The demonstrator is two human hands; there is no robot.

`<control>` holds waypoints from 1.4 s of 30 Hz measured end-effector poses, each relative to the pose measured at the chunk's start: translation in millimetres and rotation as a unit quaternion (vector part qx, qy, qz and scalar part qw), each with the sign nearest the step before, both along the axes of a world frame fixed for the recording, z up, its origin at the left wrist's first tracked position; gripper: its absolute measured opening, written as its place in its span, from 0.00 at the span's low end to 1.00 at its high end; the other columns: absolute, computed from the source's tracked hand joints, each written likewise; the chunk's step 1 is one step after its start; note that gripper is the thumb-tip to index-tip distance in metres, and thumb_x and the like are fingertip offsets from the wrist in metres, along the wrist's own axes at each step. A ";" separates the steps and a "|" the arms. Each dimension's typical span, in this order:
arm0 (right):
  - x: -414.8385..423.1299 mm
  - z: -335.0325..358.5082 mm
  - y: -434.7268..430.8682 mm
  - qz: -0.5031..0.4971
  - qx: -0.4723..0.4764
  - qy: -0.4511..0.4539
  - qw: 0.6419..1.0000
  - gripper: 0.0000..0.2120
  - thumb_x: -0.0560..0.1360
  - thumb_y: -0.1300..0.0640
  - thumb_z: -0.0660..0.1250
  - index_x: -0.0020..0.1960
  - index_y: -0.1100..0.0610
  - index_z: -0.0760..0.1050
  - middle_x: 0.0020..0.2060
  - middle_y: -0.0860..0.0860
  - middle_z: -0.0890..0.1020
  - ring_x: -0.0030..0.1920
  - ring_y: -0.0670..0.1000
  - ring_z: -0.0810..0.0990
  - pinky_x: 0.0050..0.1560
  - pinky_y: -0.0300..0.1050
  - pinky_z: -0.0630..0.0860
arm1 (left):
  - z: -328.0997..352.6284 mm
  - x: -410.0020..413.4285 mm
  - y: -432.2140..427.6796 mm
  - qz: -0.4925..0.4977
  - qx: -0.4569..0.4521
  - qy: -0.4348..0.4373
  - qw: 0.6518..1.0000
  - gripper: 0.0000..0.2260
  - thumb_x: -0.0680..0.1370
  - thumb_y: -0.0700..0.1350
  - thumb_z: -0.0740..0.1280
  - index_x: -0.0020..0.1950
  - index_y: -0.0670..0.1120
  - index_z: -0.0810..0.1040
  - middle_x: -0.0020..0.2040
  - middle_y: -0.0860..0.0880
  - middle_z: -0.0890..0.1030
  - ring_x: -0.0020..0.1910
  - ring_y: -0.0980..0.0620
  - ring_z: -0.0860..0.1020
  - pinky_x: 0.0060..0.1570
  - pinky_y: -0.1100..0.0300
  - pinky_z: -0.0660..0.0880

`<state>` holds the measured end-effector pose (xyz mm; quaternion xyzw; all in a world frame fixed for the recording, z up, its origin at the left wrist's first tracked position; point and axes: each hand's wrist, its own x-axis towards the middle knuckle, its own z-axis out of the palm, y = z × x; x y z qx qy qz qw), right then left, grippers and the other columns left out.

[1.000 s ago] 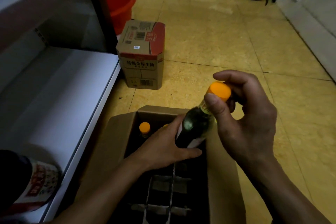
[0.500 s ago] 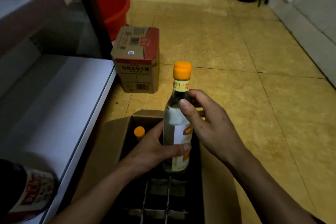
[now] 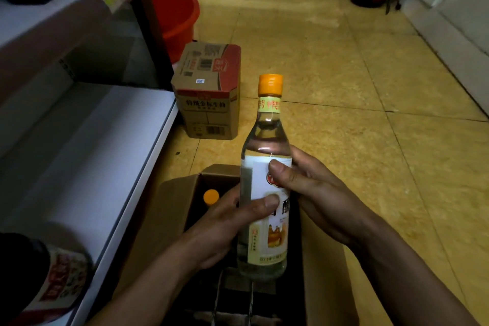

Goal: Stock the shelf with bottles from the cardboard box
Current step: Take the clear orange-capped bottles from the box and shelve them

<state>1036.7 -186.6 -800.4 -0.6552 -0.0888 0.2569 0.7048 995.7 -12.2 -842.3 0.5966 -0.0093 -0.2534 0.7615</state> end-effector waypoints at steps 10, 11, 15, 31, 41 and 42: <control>3.1 -5.7 12.0 -0.233 0.040 -0.025 0.971 0.23 0.68 0.54 0.76 0.61 0.57 0.78 0.46 0.54 0.89 0.45 0.53 0.89 0.40 0.41 0.82 | 0.1 -1.7 -6.4 -0.007 0.041 0.036 0.998 0.21 0.79 0.43 0.71 0.70 0.56 0.74 0.62 0.53 0.84 0.62 0.53 0.83 0.64 0.50 0.79; 3.1 -6.2 12.8 -0.243 0.033 -0.035 0.969 0.21 0.70 0.55 0.76 0.61 0.57 0.78 0.45 0.53 0.89 0.44 0.52 0.89 0.39 0.40 0.82 | -1.9 -2.8 -8.5 0.000 0.058 0.029 0.998 0.23 0.78 0.42 0.72 0.71 0.55 0.73 0.63 0.52 0.84 0.62 0.53 0.83 0.66 0.49 0.78; 4.2 -9.7 14.2 -0.249 0.002 -0.059 0.967 0.22 0.69 0.52 0.75 0.62 0.56 0.78 0.46 0.51 0.89 0.45 0.49 0.89 0.40 0.39 0.82 | -10.8 -4.7 -16.2 0.033 0.088 0.003 0.996 0.30 0.74 0.39 0.77 0.72 0.54 0.70 0.63 0.52 0.84 0.61 0.52 0.83 0.61 0.51 0.81; 4.2 -14.6 6.2 -0.016 0.044 0.059 0.997 0.20 0.77 0.50 0.65 0.69 0.48 0.75 0.60 0.51 0.86 0.61 0.53 0.84 0.63 0.55 0.79 | -8.6 -2.1 -2.1 0.074 0.029 0.019 0.997 0.28 0.71 0.40 0.75 0.69 0.57 0.75 0.62 0.49 0.84 0.63 0.49 0.83 0.63 0.49 0.78; -10.0 -0.5 11.7 -0.031 0.032 0.169 0.985 0.21 0.74 0.50 0.69 0.67 0.47 0.77 0.60 0.52 0.85 0.60 0.54 0.85 0.62 0.56 0.79 | 13.4 -22.7 -0.2 0.096 0.008 0.109 0.989 0.26 0.71 0.43 0.76 0.66 0.63 0.78 0.62 0.52 0.85 0.63 0.52 0.82 0.70 0.44 0.73; -10.5 2.8 11.6 -0.032 0.032 0.177 0.983 0.22 0.74 0.50 0.69 0.68 0.47 0.77 0.60 0.52 0.85 0.61 0.54 0.85 0.63 0.57 0.78 | 16.0 -24.0 -0.8 0.095 0.007 0.112 0.989 0.26 0.72 0.42 0.76 0.65 0.64 0.78 0.63 0.51 0.84 0.63 0.51 0.82 0.70 0.44 0.73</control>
